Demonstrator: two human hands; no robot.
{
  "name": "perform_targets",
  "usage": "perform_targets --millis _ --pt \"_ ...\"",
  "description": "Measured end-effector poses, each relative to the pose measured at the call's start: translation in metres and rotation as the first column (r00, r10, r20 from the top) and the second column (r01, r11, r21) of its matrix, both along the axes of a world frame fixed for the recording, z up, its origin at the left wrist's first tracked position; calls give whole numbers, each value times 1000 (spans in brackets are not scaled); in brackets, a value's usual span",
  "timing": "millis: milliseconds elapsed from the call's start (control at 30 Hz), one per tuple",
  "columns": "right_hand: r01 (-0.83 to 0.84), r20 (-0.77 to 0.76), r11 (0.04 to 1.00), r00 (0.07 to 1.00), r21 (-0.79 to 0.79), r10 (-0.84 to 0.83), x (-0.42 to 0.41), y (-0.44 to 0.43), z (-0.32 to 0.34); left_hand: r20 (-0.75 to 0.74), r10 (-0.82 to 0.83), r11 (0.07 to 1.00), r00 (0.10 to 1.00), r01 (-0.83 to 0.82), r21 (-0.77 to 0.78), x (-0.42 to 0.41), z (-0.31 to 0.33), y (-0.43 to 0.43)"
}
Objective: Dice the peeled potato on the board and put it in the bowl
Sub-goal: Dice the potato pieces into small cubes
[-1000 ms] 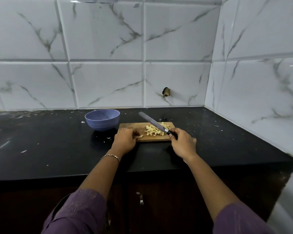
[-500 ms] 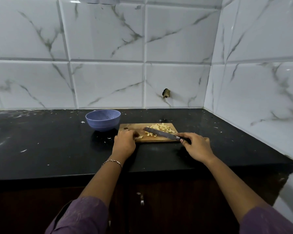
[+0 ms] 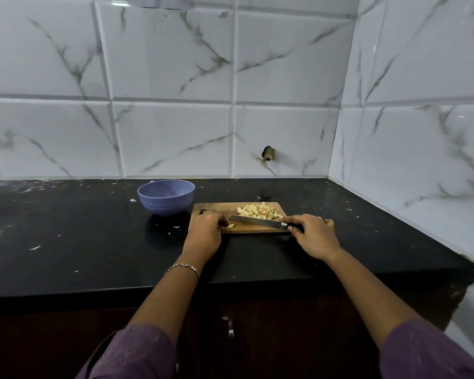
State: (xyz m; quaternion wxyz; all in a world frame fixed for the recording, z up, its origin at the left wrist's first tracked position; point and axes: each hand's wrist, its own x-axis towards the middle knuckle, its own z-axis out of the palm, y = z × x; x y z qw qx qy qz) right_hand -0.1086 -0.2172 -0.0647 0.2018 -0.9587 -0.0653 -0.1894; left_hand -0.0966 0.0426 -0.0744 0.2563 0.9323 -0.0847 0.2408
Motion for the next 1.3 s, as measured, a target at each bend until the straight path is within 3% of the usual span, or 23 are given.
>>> perform_targets --millis 1300 --pt "-27 12 999 1000 26 26 48 18 -1 -58 -7 998 998 3 -69 12 -2 0"
